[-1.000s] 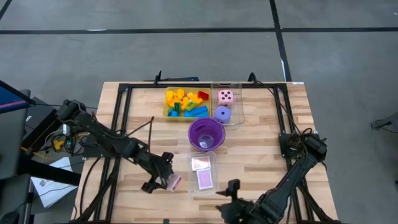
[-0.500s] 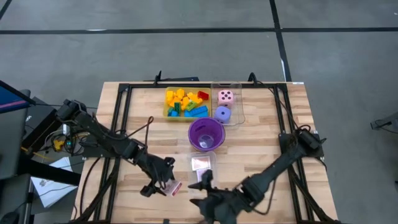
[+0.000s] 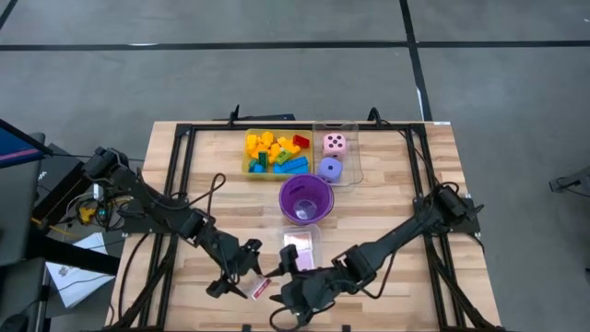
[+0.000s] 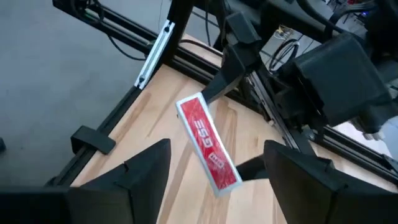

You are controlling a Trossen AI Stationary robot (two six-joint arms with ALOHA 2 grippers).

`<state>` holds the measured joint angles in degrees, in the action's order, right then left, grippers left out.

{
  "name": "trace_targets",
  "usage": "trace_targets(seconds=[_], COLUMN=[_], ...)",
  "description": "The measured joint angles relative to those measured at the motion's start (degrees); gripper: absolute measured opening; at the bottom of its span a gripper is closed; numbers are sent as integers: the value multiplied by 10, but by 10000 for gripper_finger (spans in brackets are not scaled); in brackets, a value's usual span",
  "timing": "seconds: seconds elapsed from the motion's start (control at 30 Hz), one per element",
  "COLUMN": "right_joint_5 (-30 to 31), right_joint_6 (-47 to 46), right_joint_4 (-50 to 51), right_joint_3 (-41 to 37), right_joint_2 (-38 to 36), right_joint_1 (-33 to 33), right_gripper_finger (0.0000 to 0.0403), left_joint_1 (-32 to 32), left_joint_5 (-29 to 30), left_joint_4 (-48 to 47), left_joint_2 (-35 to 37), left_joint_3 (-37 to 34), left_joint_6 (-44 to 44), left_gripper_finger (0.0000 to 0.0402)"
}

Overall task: Pick & Place Toys
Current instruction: Put the red deck of cards into the bottom transparent bin

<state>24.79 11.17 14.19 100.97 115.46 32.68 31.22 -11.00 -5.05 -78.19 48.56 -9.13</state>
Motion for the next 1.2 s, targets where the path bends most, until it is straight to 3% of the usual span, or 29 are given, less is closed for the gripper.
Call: trace_targets(seconds=[0.37, 0.77, 0.93, 1.13, 1.2], right_joint_5=[-38, -38, -37, -39, -38], right_joint_6=[14, 13, 13, 31, 31], right_joint_4=[-15, -15, -15, -12, -12], right_joint_3=[0, 0, 0, 0, 0], right_joint_2=[0, 0, 0, 1, 1], right_joint_1=[-11, -11, -11, -11, -9], right_gripper_finger=[250, 240, 184, 68, 62], left_joint_1=[-16, -40, -40, -40, -39], left_joint_5=[-29, -74, -74, -81, -77], left_joint_4=[76, 114, 114, 116, 117], left_joint_2=[0, 0, 0, 0, 0], left_joint_3=[0, 1, 1, 1, 1], left_joint_6=[2, 13, 13, 11, 11], left_gripper_finger=[314, 316, 310, 320, 325])
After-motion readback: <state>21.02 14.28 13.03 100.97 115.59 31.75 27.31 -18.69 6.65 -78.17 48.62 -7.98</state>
